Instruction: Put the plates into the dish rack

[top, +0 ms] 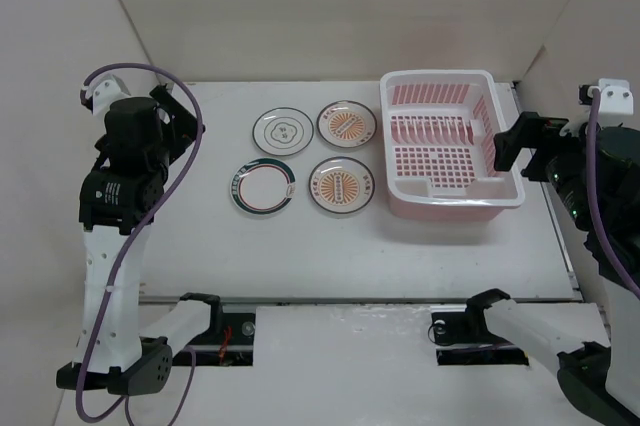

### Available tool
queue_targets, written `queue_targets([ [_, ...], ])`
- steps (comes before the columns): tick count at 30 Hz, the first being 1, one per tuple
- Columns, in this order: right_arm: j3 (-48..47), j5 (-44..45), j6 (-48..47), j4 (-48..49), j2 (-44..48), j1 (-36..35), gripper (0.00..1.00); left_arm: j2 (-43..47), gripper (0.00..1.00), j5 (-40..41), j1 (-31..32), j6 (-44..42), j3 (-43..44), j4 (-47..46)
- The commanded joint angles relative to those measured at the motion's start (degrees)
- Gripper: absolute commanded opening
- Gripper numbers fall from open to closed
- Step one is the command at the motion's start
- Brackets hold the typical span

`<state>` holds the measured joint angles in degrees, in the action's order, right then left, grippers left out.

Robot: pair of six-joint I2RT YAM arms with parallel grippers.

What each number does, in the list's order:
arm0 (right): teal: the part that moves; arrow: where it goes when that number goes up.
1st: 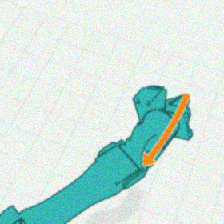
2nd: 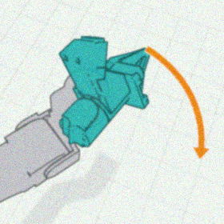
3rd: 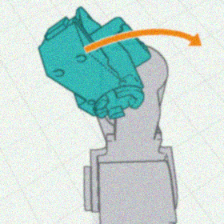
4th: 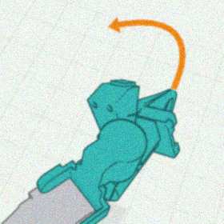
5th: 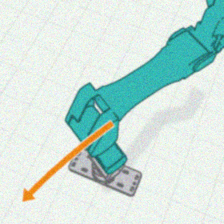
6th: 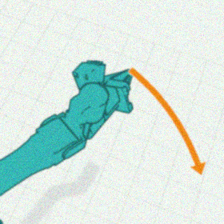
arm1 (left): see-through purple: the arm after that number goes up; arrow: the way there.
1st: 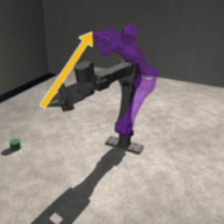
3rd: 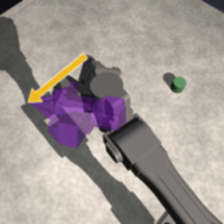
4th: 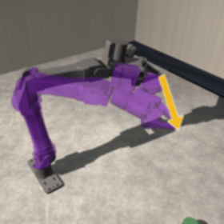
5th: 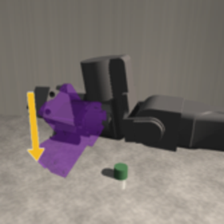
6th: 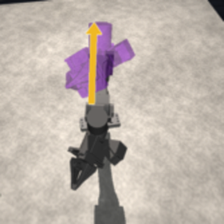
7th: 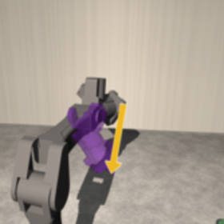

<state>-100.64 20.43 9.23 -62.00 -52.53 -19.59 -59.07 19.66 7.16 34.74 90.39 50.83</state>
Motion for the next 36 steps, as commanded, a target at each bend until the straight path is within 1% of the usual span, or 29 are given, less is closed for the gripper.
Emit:
queue_targets([
  [1,0.1,1.1,-0.4,1.7,0.9,-0.4,1.00,1.1,1.00,0.1,0.2,-0.8,0.3,-1.5],
  [8,-1.0,1.6,-0.4,1.7,0.9,-0.4,1.00,1.1,1.00,-0.4,-0.8,0.3,0.3,-1.5],
  [11,-1.0,1.1,0.2,1.7,0.4,-0.4,1.00,1.7,1.00,-0.4,-0.8,0.8,-1.0,-2.0],
  [12,-1.0,0.6,0.2,1.7,-0.3,-0.4,1.00,1.7,1.00,-1.2,-0.8,0.9,-1.0,-3.0],
  [15,-1.0,-2.0,0.2,1.7,-2.0,-0.4,1.00,0.3,1.00,-5.2,-0.8,2.3,-5.8,-6.9],
  [18,-2.4,-5.8,0.2,2.9,-3.4,-0.4,1.00,-2.4,1.00,-10.1,-4.3,3.7,-11.5,-14.0],
  [19,-2.4,-7.9,0.2,2.9,-4.1,-0.4,1.00,-2.9,1.00,-13.7,-5.6,4.4,-12.9,-18.7],
  [20,-2.9,-8.6,0.2,3.7,-4.1,-0.4,1.00,-2.9,1.00,-15.8,-8.1,4.9,-14.5,-22.0],
  [21,-2.3,-9.6,0.2,5.0,-4.6,-1.1,1.00,-2.9,1.00,-17.6,-9.3,4.9,-18.6,-25.6],
  [22,-1.7,-10.9,0.2,5.8,-4.6,-1.1,1.00,-2.9,1.00,-21.0,-10.5,4.9,-20.7,-29.3],
  [23,-0.6,-15.5,0.2,6.9,-4.6,-1.1,1.00,-4.1,1.00,-23.2,-11.6,3.9,-22.4,-36.3],
  [24,1.8,-18.4,0.2,8.1,-4.6,-1.1,1.00,-5.3,1.00,-25.4,-14.1,3.9,-24.6,-39.4],
  [25,3.2,-21.2,0.7,10.6,-4.1,-1.1,1.00,-6.8,1.00,-27.9,-15.3,3.0,-25.3,-42.0],
  [26,4.6,-26.5,0.7,11.8,-4.1,-1.1,1.00,-8.7,1.00,-34.1,-16.5,2.1,-25.3,-47.3],
  [27,5.5,-28.8,0.7,12.6,-4.1,-1.1,1.00,-13.3,1.00,-36.2,-18.4,1.5,-25.3,-49.1],
  [28,6.1,-30.3,0.7,13.1,-4.1,-1.6,1.00,-15.9,1.00,-38.6,-19.5,0.7,-24.3,-50.4],
  [29,6.1,-31.2,0.7,13.1,-4.1,-1.6,1.00,-18.5,0.98,-43.8,-20.6,0.2,-23.6,-51.9],
  [30,6.1,-31.2,0.7,13.1,-4.6,-3.3,1.00,-23.7,0.98,-45.6,-21.4,0.2,-22.8,-54.4],
  [31,5.5,-31.2,0.7,13.1,-4.6,-4.2,1.00,-26.1,0.98,-47.2,-22.5,-0.6,-20.7,-55.5],
  [32,5.5,-30.4,0.7,13.1,-4.6,-5.1,1.00,-28.6,0.98,-50.4,-22.5,-1.2,-19.6,-56.7],
  [33,4.8,-29.7,-0.2,12.6,-4.6,-6.0,1.00,-31.3,0.98,-52.3,-23.1,-2.0,-18.2,-57.3],
  [34,4.8,-29.7,-0.7,12.6,-4.6,-7.9,1.00,-36.9,0.98,-54.1,-23.2,-2.0,-16.6,-57.9],
  [35,4.8,-29.0,-2.0,12.0,-4.6,-9.0,1.00,-39.6,0.96,-56.1,-23.2,-2.6,-12.9,-57.9],
  [36,4.2,-28.1,-2.6,12.0,-4.6,-11.0,1.00,-44.7,0.96,-59.4,-23.2,-3.2,-11.0,-57.3],
])
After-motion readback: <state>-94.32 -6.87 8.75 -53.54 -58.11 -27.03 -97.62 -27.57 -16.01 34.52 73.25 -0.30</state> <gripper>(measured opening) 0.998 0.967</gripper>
